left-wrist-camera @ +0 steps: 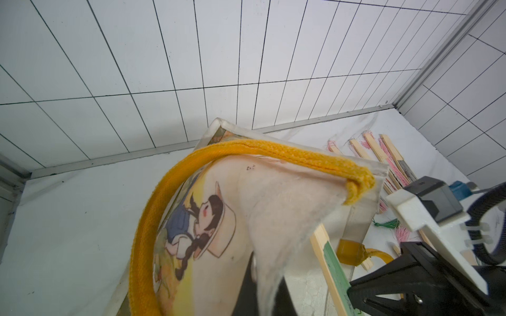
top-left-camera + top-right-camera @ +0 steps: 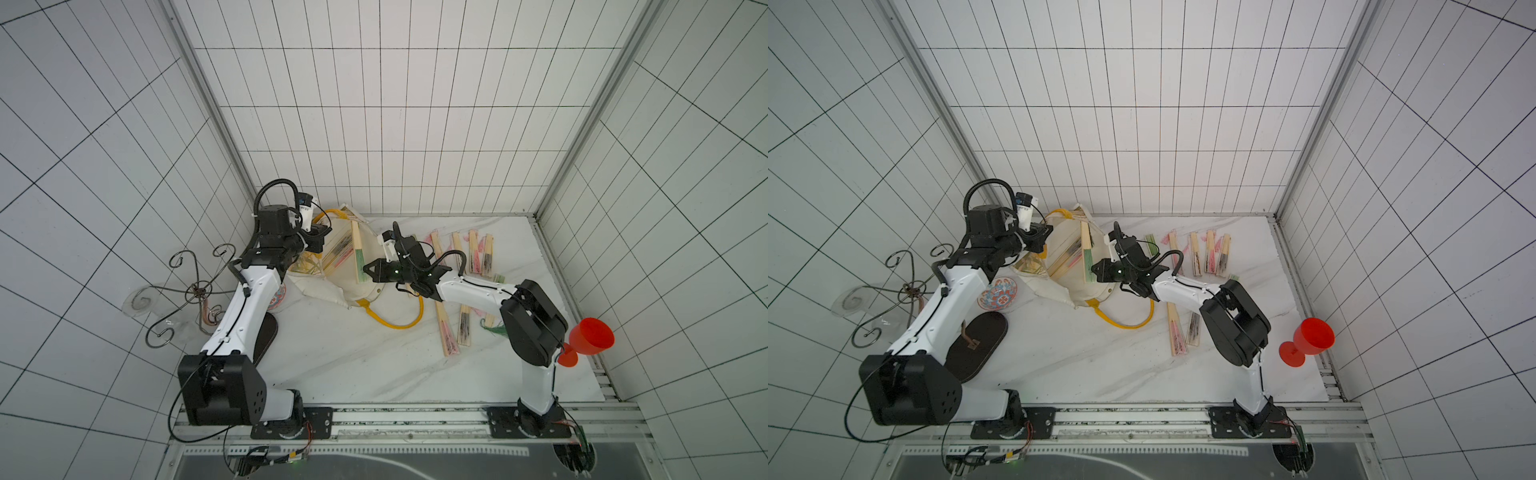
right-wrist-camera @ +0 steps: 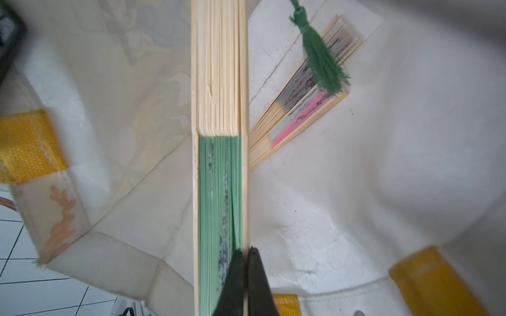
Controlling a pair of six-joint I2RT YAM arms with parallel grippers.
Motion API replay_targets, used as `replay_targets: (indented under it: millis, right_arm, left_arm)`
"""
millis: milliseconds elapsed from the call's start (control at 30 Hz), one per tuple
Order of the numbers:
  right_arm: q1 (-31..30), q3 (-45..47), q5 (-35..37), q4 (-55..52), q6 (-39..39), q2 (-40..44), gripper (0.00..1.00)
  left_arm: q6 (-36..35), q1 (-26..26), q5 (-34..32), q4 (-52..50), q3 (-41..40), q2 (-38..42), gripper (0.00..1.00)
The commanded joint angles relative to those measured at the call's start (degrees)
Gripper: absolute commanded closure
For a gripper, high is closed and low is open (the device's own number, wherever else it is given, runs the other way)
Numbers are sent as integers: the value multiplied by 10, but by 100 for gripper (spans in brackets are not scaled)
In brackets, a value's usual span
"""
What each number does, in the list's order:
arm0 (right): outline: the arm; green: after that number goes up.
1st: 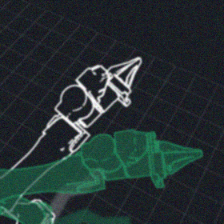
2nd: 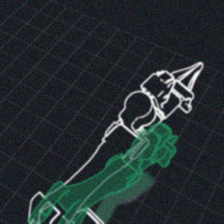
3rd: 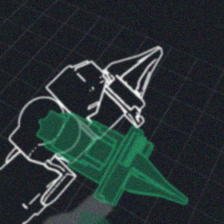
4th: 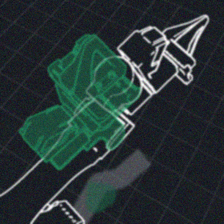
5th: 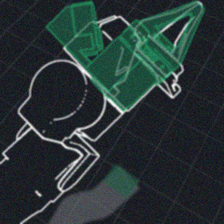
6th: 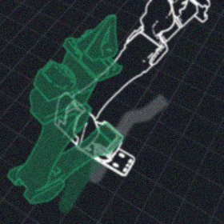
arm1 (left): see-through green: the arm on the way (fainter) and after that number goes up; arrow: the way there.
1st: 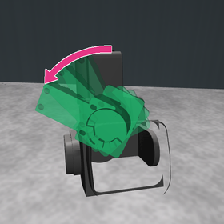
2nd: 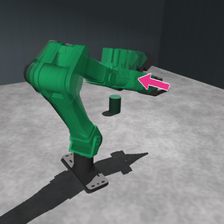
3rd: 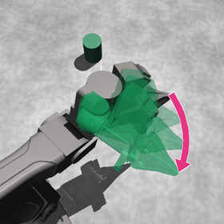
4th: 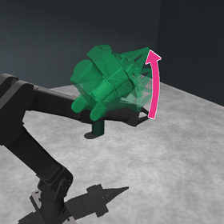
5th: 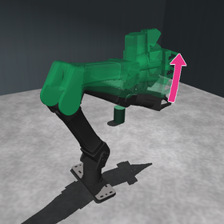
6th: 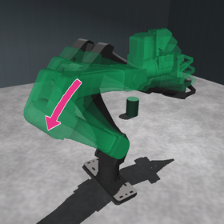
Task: Take out the folding fans from the tote bags
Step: Pick up the folding fan from the canvas bag, then place the folding fan at the center of the board.
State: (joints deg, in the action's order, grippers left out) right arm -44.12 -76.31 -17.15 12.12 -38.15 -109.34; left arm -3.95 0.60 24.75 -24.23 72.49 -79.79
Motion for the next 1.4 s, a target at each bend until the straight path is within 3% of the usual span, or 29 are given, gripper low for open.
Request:
replay_targets:
  millis: [0,467,867,1100,1367]
  right_arm:
    - [1,54,13,-23,21,52,100]
    - [-40,200,63,-161,66,228,100]
    - [-42,345,156,-294,-37,424,100]
    - [-42,380,156,-354,-86,439,100]
    - [-41,390,134,-369,-86,370,100]
  left_arm:
    - [-13,4,-33,9,8,-7,100]
    - [0,5,-85,-7,22,-26,100]
    - [-37,12,-88,-23,24,-16,100]
    - [-56,12,-93,-22,22,1,100]
    - [-52,12,-98,-17,20,11,100]
